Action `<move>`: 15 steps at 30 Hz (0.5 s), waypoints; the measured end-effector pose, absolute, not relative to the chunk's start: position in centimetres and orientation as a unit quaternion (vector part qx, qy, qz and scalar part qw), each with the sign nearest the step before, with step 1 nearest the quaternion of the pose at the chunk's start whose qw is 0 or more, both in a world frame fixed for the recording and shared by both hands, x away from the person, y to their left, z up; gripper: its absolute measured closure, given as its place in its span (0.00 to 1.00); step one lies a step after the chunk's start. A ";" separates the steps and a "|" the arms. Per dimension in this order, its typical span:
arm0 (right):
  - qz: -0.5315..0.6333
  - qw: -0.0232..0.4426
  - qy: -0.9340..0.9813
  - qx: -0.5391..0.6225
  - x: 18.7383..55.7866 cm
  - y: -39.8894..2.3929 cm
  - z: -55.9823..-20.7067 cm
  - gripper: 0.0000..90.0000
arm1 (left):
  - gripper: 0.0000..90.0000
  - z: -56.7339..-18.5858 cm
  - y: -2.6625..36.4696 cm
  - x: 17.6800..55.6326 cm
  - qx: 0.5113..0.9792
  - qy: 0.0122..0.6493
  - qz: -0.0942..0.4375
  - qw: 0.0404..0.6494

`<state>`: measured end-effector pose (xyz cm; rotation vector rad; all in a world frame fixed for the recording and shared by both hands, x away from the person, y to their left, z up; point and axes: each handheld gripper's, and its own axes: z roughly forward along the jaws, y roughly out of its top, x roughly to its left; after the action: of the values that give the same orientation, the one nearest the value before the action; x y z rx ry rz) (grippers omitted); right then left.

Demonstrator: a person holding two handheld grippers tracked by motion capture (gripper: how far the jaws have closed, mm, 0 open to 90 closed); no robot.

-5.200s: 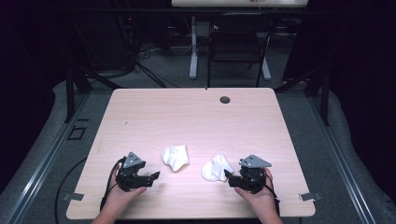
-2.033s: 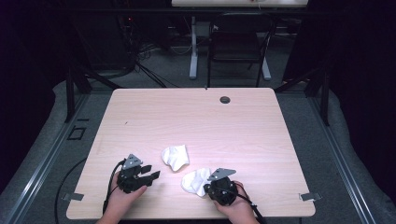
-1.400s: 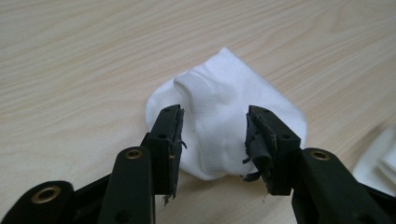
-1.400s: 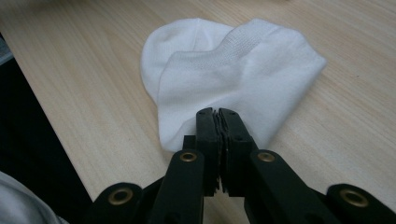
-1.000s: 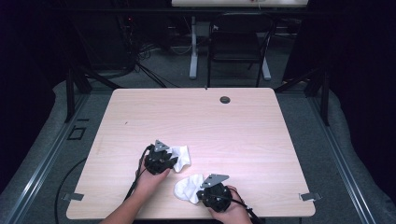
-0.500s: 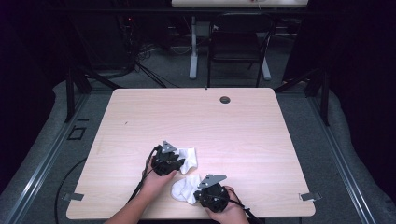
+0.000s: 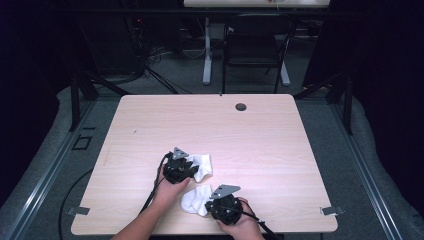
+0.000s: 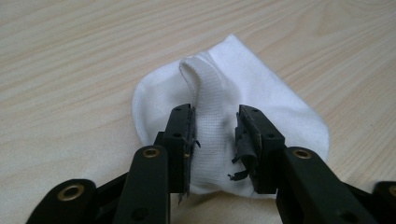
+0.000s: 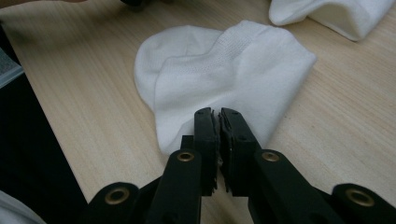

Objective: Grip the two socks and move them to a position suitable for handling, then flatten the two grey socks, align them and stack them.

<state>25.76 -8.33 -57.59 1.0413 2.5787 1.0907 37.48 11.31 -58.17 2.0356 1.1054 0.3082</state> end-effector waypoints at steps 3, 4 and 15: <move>0.366 0.077 0.860 0.348 25.7 -8.3 -57.6 0.92 | 0.69 -58.1 11.4 37.4 0.805 0.432 0.118 0.390; 0.368 0.077 0.860 0.346 25.7 -8.4 -57.6 0.91 | 0.68 -58.0 11.4 37.4 0.806 0.431 0.119 0.388; 0.386 0.083 0.850 0.348 25.7 -9.1 -56.6 0.82 | 0.64 -56.2 13.0 35.2 0.802 0.423 0.131 0.401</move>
<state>25.65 -9.06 -56.64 1.0384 2.5391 1.1530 35.17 12.97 -56.16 2.0271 1.0694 0.3306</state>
